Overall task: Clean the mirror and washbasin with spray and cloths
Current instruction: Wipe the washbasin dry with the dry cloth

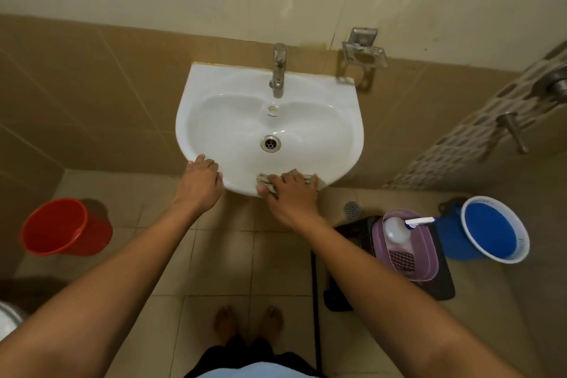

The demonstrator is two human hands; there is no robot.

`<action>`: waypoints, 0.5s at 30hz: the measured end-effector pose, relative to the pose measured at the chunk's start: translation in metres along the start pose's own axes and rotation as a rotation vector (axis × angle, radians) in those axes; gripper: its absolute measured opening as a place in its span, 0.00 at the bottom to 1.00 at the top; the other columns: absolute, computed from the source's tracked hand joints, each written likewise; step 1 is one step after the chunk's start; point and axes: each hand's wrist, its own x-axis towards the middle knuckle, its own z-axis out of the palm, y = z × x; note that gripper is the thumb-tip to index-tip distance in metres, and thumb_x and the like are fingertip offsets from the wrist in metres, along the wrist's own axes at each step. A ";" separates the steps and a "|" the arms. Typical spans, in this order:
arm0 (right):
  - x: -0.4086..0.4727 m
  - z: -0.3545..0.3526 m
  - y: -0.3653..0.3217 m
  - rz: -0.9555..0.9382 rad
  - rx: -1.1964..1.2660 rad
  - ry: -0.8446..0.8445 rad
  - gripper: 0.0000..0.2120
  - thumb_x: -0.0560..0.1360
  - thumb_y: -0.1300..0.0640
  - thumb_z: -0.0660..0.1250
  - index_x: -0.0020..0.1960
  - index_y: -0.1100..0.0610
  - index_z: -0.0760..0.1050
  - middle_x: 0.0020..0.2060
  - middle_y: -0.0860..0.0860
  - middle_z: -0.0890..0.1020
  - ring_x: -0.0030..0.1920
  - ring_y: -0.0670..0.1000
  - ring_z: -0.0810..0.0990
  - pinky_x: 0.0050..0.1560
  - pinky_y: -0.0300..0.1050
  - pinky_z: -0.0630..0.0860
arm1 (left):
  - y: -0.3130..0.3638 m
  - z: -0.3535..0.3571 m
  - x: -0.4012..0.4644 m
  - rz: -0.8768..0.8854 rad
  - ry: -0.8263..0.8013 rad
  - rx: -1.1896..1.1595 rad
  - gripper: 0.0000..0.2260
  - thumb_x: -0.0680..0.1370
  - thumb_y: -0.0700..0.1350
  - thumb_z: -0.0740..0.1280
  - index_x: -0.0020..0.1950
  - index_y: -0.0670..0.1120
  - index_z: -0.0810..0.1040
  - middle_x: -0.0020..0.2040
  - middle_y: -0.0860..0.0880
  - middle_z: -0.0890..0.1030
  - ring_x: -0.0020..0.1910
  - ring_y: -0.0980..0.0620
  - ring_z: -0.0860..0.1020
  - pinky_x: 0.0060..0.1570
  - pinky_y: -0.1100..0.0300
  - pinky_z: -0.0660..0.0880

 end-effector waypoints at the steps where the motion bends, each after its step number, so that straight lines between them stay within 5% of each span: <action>1: 0.000 0.002 -0.011 -0.001 0.025 -0.019 0.30 0.78 0.33 0.40 0.70 0.44 0.67 0.67 0.54 0.74 0.71 0.58 0.65 0.70 0.71 0.48 | -0.001 0.000 0.001 0.009 0.004 0.005 0.15 0.81 0.42 0.57 0.58 0.36 0.78 0.59 0.39 0.79 0.68 0.38 0.69 0.68 0.43 0.64; 9: 0.002 -0.001 -0.011 0.146 0.074 -0.031 0.22 0.81 0.41 0.48 0.69 0.46 0.71 0.69 0.50 0.71 0.75 0.54 0.58 0.69 0.77 0.43 | -0.022 -0.004 0.010 0.106 -0.016 0.077 0.15 0.80 0.47 0.56 0.47 0.42 0.80 0.47 0.45 0.82 0.53 0.45 0.75 0.58 0.43 0.71; 15: 0.015 -0.014 0.040 0.339 0.178 -0.034 0.21 0.81 0.43 0.52 0.68 0.49 0.73 0.76 0.51 0.61 0.79 0.54 0.44 0.72 0.73 0.48 | -0.031 -0.004 0.015 0.128 -0.056 0.082 0.15 0.81 0.48 0.58 0.54 0.41 0.80 0.54 0.44 0.82 0.61 0.44 0.74 0.63 0.43 0.67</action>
